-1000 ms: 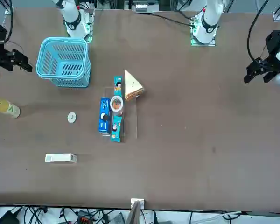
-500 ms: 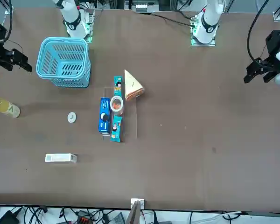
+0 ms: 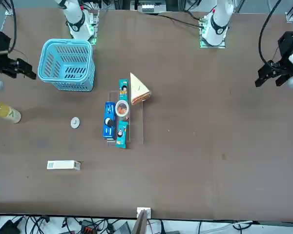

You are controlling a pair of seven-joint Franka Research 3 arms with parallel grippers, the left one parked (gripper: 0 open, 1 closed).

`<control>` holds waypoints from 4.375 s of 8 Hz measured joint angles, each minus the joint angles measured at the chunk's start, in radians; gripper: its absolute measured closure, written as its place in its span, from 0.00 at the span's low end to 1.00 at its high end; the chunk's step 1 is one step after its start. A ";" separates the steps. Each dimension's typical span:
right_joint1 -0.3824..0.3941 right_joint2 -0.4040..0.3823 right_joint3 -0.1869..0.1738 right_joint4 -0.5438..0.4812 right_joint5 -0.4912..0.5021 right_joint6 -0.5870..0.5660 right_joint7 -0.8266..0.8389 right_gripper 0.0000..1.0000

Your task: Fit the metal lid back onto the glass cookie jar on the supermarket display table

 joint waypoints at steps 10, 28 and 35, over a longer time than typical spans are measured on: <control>0.000 -0.021 0.001 -0.378 0.005 0.380 0.000 0.00; 0.024 0.258 0.001 -0.751 -0.034 1.202 -0.002 0.01; 0.024 0.307 0.001 -0.694 -0.037 1.203 -0.002 0.09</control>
